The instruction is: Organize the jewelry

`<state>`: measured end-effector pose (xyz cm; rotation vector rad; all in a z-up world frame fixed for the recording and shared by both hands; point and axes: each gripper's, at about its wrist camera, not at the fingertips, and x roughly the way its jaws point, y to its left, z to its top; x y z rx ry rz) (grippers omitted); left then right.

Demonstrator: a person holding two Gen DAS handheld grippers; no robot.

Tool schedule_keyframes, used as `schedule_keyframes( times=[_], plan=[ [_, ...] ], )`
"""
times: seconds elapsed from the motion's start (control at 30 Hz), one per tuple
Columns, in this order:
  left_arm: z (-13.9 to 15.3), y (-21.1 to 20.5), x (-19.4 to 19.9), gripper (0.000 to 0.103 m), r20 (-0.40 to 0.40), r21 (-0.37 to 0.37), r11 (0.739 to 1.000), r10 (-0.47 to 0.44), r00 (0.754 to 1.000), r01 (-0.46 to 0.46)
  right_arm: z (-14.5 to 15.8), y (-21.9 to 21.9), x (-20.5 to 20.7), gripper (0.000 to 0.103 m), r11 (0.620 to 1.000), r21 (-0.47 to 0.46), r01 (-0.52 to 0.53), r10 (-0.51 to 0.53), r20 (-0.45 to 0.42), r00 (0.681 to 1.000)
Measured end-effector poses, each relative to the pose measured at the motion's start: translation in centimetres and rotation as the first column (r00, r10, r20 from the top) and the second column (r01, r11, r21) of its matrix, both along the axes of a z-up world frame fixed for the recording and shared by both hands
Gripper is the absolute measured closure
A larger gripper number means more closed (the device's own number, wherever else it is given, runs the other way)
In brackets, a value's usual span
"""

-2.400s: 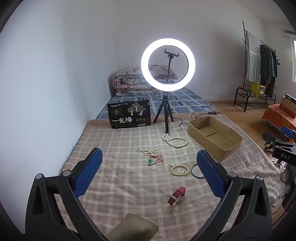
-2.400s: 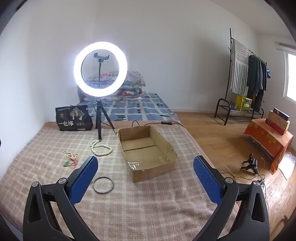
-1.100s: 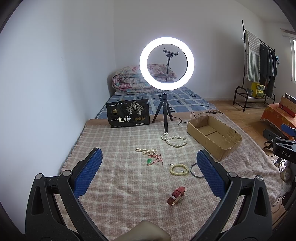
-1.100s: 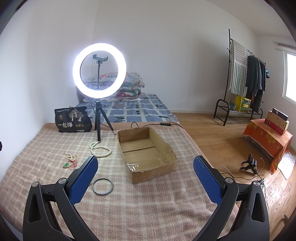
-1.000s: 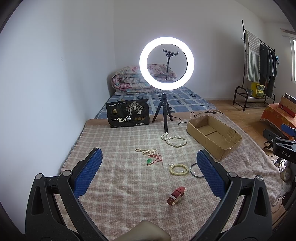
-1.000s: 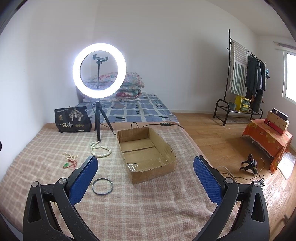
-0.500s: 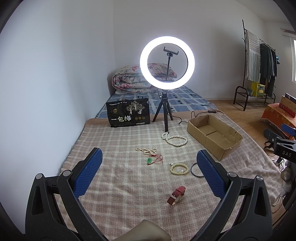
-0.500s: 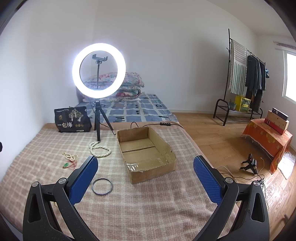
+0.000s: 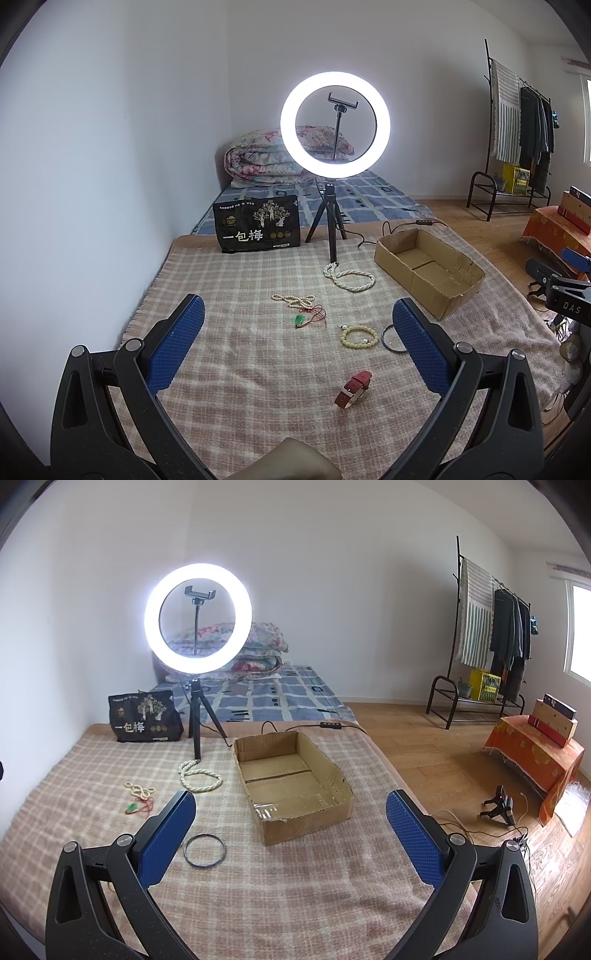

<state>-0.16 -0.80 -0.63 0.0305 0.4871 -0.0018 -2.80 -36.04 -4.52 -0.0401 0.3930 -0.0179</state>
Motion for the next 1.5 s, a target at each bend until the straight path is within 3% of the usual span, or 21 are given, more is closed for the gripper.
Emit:
schedule_keyframes(
  times=[0.63, 0.93, 1.07, 1.23, 1.37, 1.5],
  plan=[
    [0.0, 0.2, 0.3, 0.0, -0.002, 0.0, 1.0, 0.001, 1.0, -0.001, -0.3, 0.1, 0.0, 0.001, 1.0, -0.003, 0.0, 0.0, -0.006, 1.0],
    [-1.6, 1.4, 1.2, 0.0, -0.02, -0.001, 1.0, 0.011, 1.0, -0.011, -1.0, 0.3, 0.8, 0.001, 1.0, -0.01, -0.022, 0.022, -0.025, 0.999],
    [-2.1, 2.2, 2.1, 0.0, -0.036, -0.006, 1.0, 0.007, 0.999, -0.007, -1.8, 1.1, 1.2, 0.001, 0.996, -0.041, -0.082, 0.081, -0.01, 0.997],
    [-3.5, 3.2, 3.2, 0.0, -0.07, -0.023, 1.0, 0.0, 0.998, -0.002, -3.4, 2.2, 2.5, 0.001, 0.974, -0.031, -0.223, 0.221, -0.057, 0.974],
    [-4.7, 3.9, 4.1, 0.0, -0.11, -0.033, 0.999, -0.017, 0.994, 0.014, -4.6, 3.3, 4.0, 0.001, 0.968, -0.038, -0.246, 0.242, -0.093, 0.966],
    [-5.4, 4.2, 4.6, 0.0, -0.123, -0.051, 0.998, -0.036, 0.992, 0.03, -5.5, 3.8, 6.1, 0.001, 0.96, 0.025, -0.28, 0.281, -0.151, 0.948]
  ],
)
